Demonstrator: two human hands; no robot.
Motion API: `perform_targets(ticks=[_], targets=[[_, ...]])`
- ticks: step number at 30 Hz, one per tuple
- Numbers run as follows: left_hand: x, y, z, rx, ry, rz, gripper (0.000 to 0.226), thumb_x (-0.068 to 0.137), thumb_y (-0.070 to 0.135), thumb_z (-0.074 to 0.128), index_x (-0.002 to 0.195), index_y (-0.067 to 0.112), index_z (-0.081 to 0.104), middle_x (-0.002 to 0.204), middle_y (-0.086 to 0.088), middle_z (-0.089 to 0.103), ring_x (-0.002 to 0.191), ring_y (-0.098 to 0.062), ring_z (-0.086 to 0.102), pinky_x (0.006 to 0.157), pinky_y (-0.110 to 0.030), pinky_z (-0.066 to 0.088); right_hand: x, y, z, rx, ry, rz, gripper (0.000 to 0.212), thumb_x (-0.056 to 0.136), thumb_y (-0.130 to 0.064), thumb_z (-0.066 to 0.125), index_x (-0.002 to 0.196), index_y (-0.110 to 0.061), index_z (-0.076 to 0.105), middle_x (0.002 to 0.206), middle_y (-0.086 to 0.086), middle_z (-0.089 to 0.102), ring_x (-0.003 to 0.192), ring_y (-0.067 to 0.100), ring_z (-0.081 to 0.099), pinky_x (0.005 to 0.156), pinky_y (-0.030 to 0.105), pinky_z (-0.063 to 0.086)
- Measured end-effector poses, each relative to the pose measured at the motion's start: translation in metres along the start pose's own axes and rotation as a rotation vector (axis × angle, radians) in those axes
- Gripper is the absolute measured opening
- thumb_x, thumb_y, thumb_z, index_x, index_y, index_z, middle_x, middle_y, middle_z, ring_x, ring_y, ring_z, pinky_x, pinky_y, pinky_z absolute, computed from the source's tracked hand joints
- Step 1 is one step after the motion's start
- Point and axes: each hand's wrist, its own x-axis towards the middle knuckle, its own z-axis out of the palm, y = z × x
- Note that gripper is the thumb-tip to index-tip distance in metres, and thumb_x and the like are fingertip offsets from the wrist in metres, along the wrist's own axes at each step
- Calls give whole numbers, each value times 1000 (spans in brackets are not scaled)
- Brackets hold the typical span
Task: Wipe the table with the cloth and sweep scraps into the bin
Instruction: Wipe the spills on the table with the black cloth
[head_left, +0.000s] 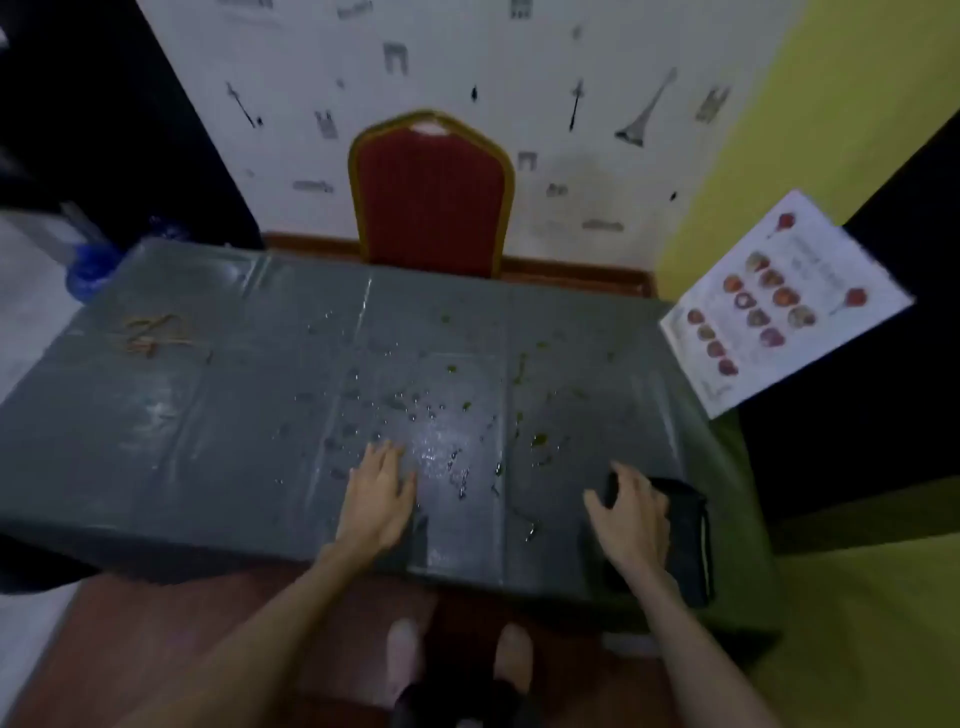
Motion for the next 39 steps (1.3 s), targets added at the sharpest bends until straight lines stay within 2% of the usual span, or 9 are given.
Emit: perform_targets(ticks=[5,9,15,19,23,28,34,36,39], targets=[[15,-30,43,49,8,-59,52,104,25,44,152,9,34,164,-10,20,153,-29,9,124,-48,10,11,58,35,-153,28,265,81,84,-71,45,150,-41,8,163,3,-1,146,38,1,116,63,7],[32,-47,67,92,114,-42,50,103,24,44,151,8,37,163,-12,23,153,-30,10,124,-50,6,24,74,63,-201,60,319,77,85,-73,33,150,-44,2,162,3,-8,145,41,-6,111,70,3],[43,-72,83,264,202,47,58,101,41,27,149,12,39,162,-10,27,153,-27,14,122,-53,3,28,86,85,-202,435,218,44,96,-18,44,140,-26,46,155,12,32,122,44,36,96,58,32],[41,-83,88,298,196,88,61,101,42,23,152,13,36,163,-10,26,152,-28,17,122,-55,8,34,84,89,-94,534,169,46,96,-4,41,139,-18,49,151,11,38,109,45,43,92,52,34],[41,-86,91,284,221,95,60,102,42,23,153,14,34,163,-9,25,153,-26,16,123,-53,6,35,47,105,-59,519,-91,45,94,-2,47,137,-12,51,149,12,42,100,40,47,92,42,42],[40,-88,91,271,236,95,59,102,41,23,153,15,35,163,-8,25,153,-25,15,123,-52,6,-6,-2,142,-198,288,-643,46,90,-6,55,136,-14,54,147,9,45,94,33,55,84,39,49],[40,-88,91,272,236,86,58,101,40,23,154,17,34,164,-5,24,153,-23,14,124,-50,6,-29,35,123,-281,-6,-1236,52,91,-8,61,140,-20,49,149,-1,44,104,27,59,87,35,49],[40,-89,92,271,236,85,58,102,41,23,154,18,33,164,-4,24,153,-22,14,124,-49,6,-15,65,101,-296,108,-1114,50,97,-4,46,144,-20,42,151,0,41,112,29,58,93,37,46],[40,-89,92,271,235,81,59,102,41,22,154,18,33,164,-4,23,153,-22,14,124,-49,5,24,103,65,-115,453,-430,51,95,2,36,142,-15,44,145,8,47,109,38,50,96,43,42]])
